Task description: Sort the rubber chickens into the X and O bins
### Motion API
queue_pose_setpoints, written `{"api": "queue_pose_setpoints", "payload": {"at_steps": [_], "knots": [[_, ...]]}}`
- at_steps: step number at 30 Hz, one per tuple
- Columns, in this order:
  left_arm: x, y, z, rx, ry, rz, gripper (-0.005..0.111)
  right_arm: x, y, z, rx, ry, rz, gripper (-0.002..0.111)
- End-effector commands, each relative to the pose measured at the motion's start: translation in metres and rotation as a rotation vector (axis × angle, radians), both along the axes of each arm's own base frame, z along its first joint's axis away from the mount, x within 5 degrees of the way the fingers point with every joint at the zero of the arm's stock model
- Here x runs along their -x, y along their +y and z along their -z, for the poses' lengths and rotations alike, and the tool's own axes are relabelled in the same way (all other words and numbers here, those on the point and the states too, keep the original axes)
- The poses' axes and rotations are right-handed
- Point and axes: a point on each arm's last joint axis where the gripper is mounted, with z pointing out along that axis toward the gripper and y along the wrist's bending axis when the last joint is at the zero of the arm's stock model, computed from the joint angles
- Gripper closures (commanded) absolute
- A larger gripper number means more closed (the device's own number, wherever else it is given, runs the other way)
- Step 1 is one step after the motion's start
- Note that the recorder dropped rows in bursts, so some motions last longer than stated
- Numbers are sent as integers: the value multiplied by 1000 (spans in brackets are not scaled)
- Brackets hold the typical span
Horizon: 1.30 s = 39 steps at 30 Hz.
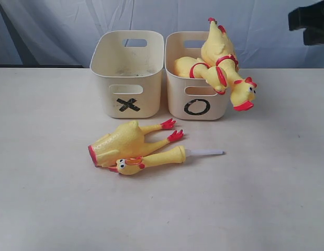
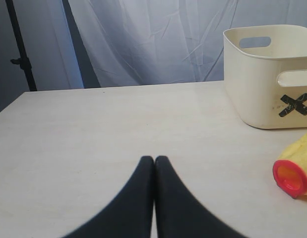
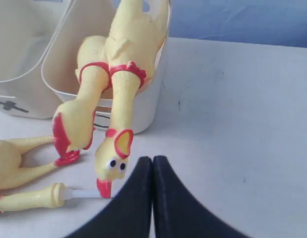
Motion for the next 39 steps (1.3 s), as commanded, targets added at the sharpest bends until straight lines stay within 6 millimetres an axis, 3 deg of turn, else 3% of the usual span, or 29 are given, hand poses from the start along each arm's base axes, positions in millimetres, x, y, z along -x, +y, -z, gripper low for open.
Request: {"api": "queue_pose_setpoints", "payload": {"at_steps": [1, 10, 16, 26, 34, 39], "knots": [[0, 0, -1, 11, -16, -2, 107, 45, -6, 3, -96, -116, 28, 109], [0, 0, -1, 11, -16, -2, 107, 122, -13, 15, -243, -191, 10, 109], [0, 0, -1, 11, -16, -2, 107, 158, -18, 25, -237, -219, -17, 109], [0, 0, -1, 11, -16, -2, 107, 200, -24, 47, -127, -279, -122, 109], [0, 0, -1, 11, -16, -2, 107, 240, -31, 74, -143, -470, -136, 109], [0, 0, -1, 0, -24, -2, 107, 240, -26, 75, -92, -514, -226, 109]]}}
